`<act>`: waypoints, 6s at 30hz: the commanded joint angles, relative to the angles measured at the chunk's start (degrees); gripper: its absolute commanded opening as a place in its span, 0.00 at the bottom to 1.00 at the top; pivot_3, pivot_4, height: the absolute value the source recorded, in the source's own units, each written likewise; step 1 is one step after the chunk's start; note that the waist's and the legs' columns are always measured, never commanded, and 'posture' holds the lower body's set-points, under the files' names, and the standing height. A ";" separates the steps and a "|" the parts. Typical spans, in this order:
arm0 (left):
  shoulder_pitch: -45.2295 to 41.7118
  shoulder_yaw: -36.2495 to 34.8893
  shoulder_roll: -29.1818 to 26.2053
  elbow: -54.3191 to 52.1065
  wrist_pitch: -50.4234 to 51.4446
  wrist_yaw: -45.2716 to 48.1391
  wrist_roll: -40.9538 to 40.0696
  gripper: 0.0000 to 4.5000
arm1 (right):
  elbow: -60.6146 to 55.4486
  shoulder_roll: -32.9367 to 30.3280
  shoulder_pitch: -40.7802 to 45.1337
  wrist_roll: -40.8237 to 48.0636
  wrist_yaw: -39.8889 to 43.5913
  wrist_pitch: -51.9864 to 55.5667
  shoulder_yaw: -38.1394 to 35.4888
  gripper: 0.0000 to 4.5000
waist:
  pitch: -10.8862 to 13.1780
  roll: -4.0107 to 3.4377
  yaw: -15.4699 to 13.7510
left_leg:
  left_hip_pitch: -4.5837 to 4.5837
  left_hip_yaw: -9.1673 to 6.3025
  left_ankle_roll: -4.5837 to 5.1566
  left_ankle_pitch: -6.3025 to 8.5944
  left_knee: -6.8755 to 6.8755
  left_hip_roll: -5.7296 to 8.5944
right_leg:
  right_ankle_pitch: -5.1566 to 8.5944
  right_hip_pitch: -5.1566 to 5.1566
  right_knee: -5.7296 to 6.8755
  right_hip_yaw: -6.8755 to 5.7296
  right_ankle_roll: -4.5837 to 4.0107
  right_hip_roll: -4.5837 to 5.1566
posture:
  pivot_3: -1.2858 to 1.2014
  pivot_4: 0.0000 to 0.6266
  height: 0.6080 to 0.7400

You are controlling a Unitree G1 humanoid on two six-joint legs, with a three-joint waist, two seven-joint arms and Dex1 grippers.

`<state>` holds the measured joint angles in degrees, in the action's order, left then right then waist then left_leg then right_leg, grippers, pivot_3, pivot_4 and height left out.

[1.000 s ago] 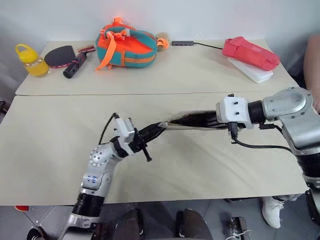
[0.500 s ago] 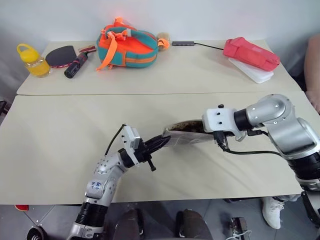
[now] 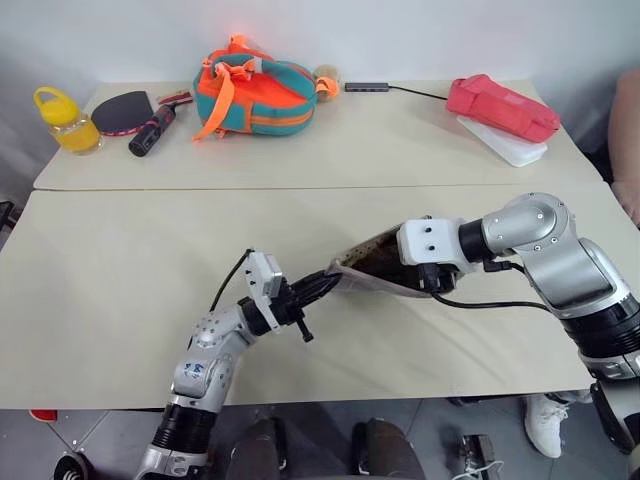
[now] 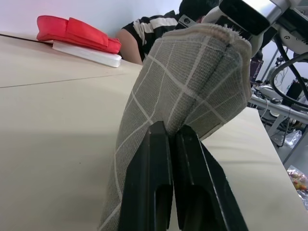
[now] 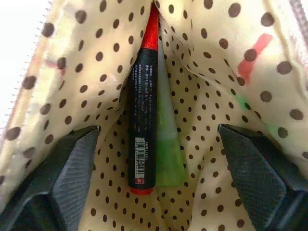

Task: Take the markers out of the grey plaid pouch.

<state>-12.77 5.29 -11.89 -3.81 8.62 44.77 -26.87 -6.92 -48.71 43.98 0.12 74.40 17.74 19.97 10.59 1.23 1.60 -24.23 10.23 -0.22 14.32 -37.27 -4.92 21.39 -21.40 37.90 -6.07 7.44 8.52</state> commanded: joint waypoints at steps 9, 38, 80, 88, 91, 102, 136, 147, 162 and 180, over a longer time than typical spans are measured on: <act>-0.09 -0.52 0.43 -1.46 -1.06 0.24 -0.18 0.00 | -1.68 -0.84 -0.64 0.06 0.49 -0.56 -1.67 0.54 | 0.00 0.00 -0.02 | 0.00 0.00 0.00 0.00 0.00 0.00 | 0.00 0.00 0.00 0.00 0.00 0.00 | 0.52 0.24 1.00; -0.27 -0.29 1.35 -1.55 -1.22 -0.33 0.09 0.00 | 1.78 1.13 -3.56 -7.06 -2.05 -6.19 1.18 0.35 | 0.00 0.00 0.00 | 0.01 0.00 0.00 0.00 -0.02 0.00 | 0.00 0.03 0.00 -0.01 0.00 0.00 | 0.52 0.24 1.00; -3.76 -8.70 -9.57 2.09 -7.74 1.81 3.07 0.00 | -0.31 -2.20 1.91 8.52 0.39 0.10 -14.97 0.13 | 0.00 0.00 -0.03 | 0.00 -0.03 0.01 0.01 0.01 0.00 | 0.00 0.02 -0.02 -0.03 -0.01 0.00 | 0.52 0.24 1.00; -1.92 -10.12 -12.63 7.53 -11.60 6.38 3.18 0.00 | 9.41 -2.76 7.19 5.26 -6.08 -4.36 -16.60 0.13 | 0.00 0.00 0.10 | 0.01 0.06 0.00 0.00 0.04 0.00 | 0.00 -0.05 0.01 0.00 -0.01 0.00 | 0.52 0.24 1.00; -2.00 -10.55 -11.75 7.12 -11.12 6.18 1.98 0.00 | 15.12 -3.51 5.49 -0.38 -9.63 -8.45 -14.13 0.13 | 0.00 0.01 0.03 | 0.00 0.07 0.01 0.01 0.05 0.00 | 0.00 -0.03 -0.02 0.00 -0.01 0.00 | 0.52 0.24 1.00; -0.45 -9.17 -10.05 3.32 -9.82 6.55 0.93 0.00 | 30.22 -1.56 -1.86 -10.53 -15.47 -18.56 -8.21 0.13 | 0.02 -0.02 0.79 | 0.03 0.18 -0.04 -0.02 0.09 -0.03 | 0.00 -0.11 0.05 0.09 0.00 -0.03 | 0.52 0.24 1.00; -0.96 -5.86 -7.30 2.76 -9.38 5.99 1.50 0.00 | -8.82 6.24 2.43 17.67 -7.30 16.24 -12.14 0.01 | 0.01 -0.02 -0.24 | -0.05 -0.01 0.02 0.02 0.04 0.03 | 0.00 -0.04 0.01 -0.01 0.00 0.04 | 0.52 0.24 1.00; -0.66 -4.17 -5.00 -0.85 -3.19 6.22 -1.66 0.00 | 0.36 4.59 2.54 -0.12 -7.99 -2.25 -0.68 0.01 | 0.01 -0.02 0.08 | -0.04 0.03 0.01 0.00 0.03 0.03 | -0.01 -0.06 0.04 0.00 0.01 0.01 | 0.52 0.24 1.00; 0.16 -4.29 -5.33 -1.44 7.22 5.85 -5.44 0.00 | -5.74 0.23 5.26 0.99 0.22 8.38 1.98 0.01 | 0.01 -0.02 0.03 | -0.01 -0.02 0.02 0.01 0.00 0.01 | 0.00 0.00 0.00 0.01 0.00 0.01 | 0.52 0.24 1.00; 1.52 -2.46 -5.35 0.57 3.25 5.57 -1.08 0.00 | 1.53 7.68 1.52 -5.39 -4.49 1.91 4.53 0.15 | 0.01 -0.01 0.19 | 0.00 0.01 0.01 0.00 -0.02 0.01 | 0.00 -0.01 0.05 0.01 0.00 0.00 | 0.52 0.24 1.00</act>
<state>-12.06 3.27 -17.37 -3.65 11.40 50.67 -27.76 -4.58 -41.81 45.34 -5.58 70.03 19.95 25.30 10.60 1.22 1.79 -24.22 10.24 -0.22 14.33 -37.30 -4.91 21.39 -21.40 37.94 -6.06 7.45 8.52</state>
